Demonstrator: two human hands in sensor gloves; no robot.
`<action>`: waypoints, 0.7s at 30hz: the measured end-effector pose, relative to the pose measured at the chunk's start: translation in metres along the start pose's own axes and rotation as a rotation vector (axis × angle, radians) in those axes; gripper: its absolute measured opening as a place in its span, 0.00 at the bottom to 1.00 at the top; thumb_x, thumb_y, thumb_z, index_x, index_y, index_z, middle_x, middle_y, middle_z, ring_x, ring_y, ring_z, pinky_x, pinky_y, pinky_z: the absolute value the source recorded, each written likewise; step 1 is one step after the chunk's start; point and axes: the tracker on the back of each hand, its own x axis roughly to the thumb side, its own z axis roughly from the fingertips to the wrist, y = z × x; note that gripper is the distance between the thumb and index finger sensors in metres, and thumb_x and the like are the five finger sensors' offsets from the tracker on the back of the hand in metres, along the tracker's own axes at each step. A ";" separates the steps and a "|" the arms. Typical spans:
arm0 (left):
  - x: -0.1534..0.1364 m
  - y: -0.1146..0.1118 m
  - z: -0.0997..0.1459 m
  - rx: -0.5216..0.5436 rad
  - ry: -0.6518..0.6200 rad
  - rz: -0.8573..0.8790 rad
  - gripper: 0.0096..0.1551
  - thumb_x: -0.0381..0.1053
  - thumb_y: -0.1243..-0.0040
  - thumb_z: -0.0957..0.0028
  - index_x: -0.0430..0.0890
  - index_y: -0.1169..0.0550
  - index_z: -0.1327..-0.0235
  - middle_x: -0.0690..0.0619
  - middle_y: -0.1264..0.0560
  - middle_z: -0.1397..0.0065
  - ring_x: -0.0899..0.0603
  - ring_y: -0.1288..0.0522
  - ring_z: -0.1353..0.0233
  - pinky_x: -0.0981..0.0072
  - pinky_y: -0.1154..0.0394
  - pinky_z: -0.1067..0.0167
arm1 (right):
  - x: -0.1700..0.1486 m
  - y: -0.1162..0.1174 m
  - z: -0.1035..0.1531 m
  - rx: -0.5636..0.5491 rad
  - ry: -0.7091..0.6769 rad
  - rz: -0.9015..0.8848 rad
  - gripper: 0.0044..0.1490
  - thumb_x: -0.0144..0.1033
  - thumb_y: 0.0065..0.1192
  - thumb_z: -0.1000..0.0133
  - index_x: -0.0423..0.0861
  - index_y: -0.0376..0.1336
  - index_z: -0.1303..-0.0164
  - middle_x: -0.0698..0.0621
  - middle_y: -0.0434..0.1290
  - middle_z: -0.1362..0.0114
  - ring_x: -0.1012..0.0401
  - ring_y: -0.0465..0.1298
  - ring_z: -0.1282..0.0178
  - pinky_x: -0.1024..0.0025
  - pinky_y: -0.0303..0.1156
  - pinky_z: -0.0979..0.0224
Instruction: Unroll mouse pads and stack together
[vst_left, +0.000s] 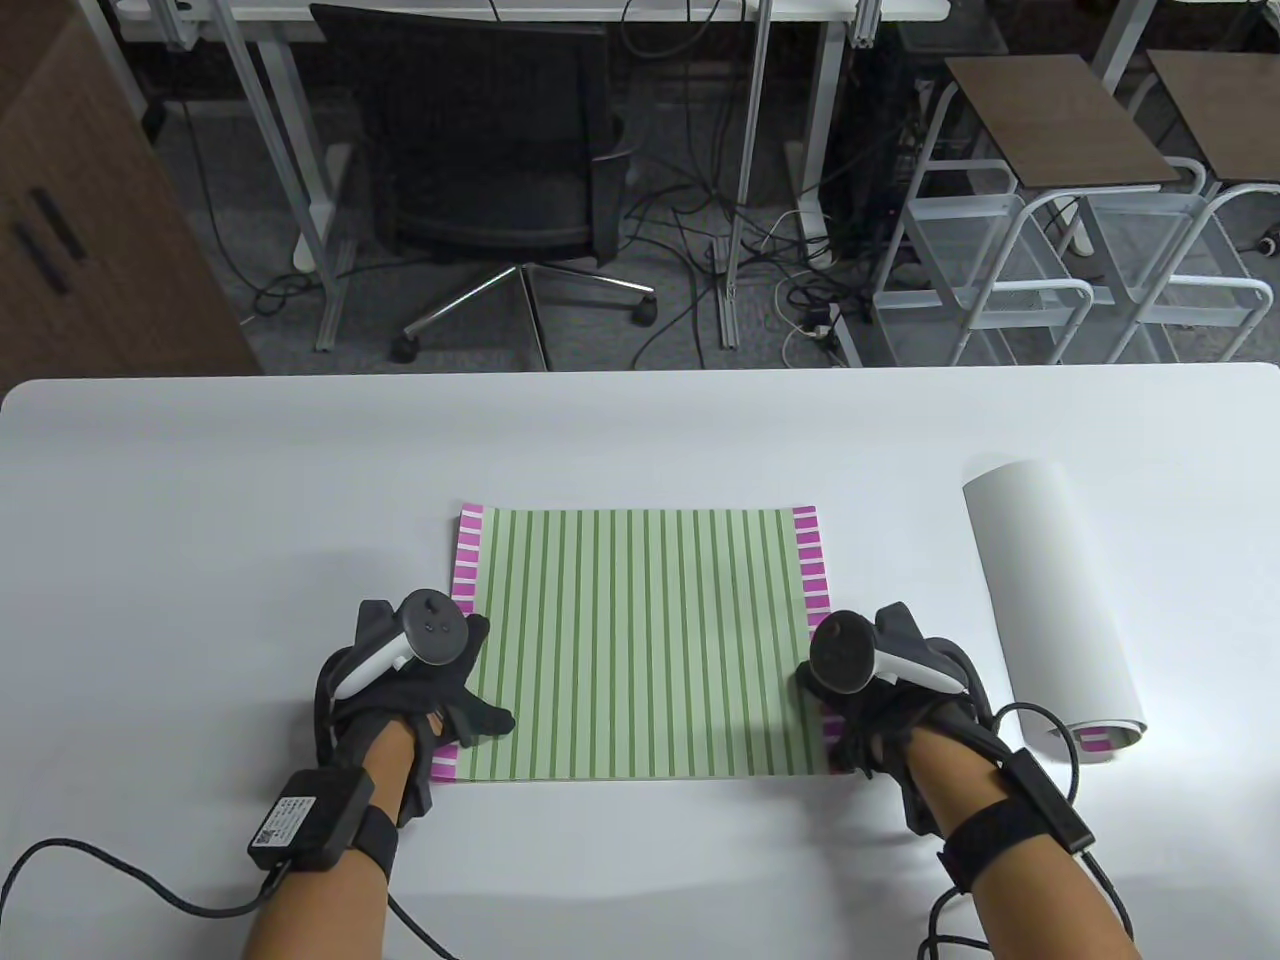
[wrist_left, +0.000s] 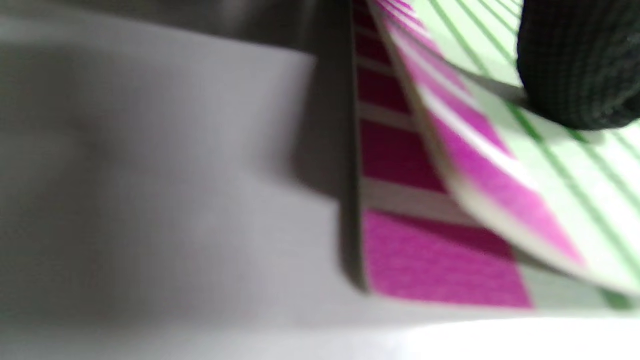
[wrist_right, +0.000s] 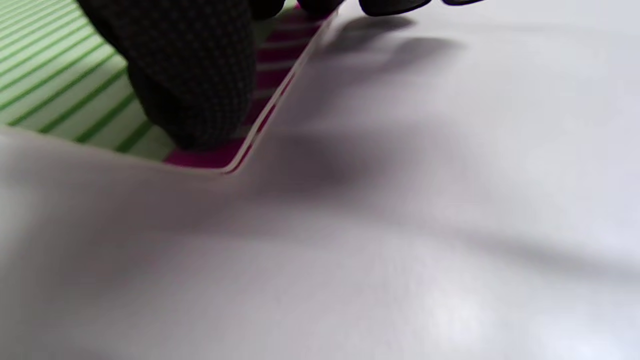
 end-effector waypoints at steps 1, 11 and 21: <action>0.002 0.004 0.004 0.039 -0.006 -0.036 0.62 0.73 0.28 0.59 0.61 0.51 0.20 0.54 0.61 0.15 0.35 0.58 0.13 0.28 0.55 0.26 | -0.002 -0.010 0.002 -0.055 -0.008 -0.054 0.56 0.40 0.82 0.61 0.55 0.50 0.27 0.47 0.48 0.21 0.39 0.54 0.20 0.35 0.53 0.25; 0.019 0.072 0.059 0.365 -0.551 0.755 0.55 0.71 0.34 0.51 0.59 0.51 0.18 0.52 0.58 0.14 0.34 0.54 0.12 0.27 0.51 0.27 | -0.082 -0.098 0.045 -0.555 0.233 -0.532 0.56 0.40 0.79 0.59 0.53 0.48 0.26 0.43 0.49 0.22 0.38 0.57 0.22 0.37 0.54 0.25; 0.035 0.078 0.073 0.263 -0.785 0.854 0.61 0.81 0.41 0.52 0.62 0.59 0.18 0.53 0.68 0.15 0.34 0.69 0.13 0.27 0.67 0.29 | -0.175 -0.070 0.058 -0.537 0.632 -0.637 0.62 0.47 0.79 0.58 0.54 0.40 0.25 0.43 0.43 0.21 0.35 0.50 0.21 0.35 0.48 0.25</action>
